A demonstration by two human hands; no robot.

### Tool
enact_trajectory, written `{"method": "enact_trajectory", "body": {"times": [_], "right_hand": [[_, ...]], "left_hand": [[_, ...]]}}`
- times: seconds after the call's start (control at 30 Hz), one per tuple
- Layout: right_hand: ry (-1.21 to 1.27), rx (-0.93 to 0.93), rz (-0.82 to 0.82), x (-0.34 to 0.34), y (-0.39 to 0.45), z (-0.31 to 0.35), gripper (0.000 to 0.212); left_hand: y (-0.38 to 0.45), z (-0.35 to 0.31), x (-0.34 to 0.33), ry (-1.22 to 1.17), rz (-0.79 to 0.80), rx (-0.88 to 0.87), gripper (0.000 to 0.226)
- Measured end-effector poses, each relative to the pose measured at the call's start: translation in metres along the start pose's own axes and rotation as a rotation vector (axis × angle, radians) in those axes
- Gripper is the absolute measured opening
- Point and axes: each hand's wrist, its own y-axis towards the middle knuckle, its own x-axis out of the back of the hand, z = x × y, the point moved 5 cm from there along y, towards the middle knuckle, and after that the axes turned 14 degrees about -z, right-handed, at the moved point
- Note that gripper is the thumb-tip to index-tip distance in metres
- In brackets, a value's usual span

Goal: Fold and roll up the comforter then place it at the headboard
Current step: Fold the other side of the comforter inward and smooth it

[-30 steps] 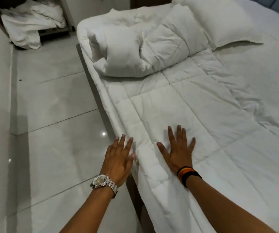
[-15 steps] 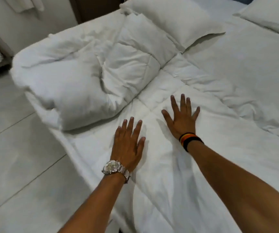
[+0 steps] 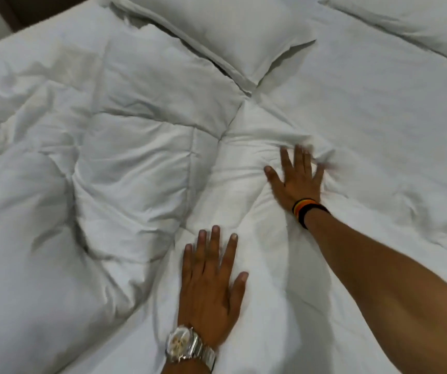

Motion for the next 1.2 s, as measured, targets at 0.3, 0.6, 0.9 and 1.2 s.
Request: {"method": "enact_trajectory", "body": {"times": [0.3, 0.6, 0.9, 1.2], "right_hand": [[-0.11, -0.132, -0.155, 0.011, 0.023, -0.053, 0.088], [0.127, -0.12, -0.067, 0.062, -0.029, 0.021, 0.08], [0.688, -0.193, 0.018, 0.105, -0.163, 0.264, 0.088], [0.353, -0.21, 0.104, 0.083, -0.191, 0.341, 0.098]], "left_hand": [[0.003, 0.01, -0.02, -0.014, 0.035, -0.052, 0.069], [-0.011, 0.0, 0.047, -0.071, 0.022, -0.102, 0.068], [-0.022, 0.115, 0.262, 0.188, -0.314, 0.192, 0.073], [-0.015, 0.267, 0.257, 0.057, 0.105, 0.622, 0.141]]}}
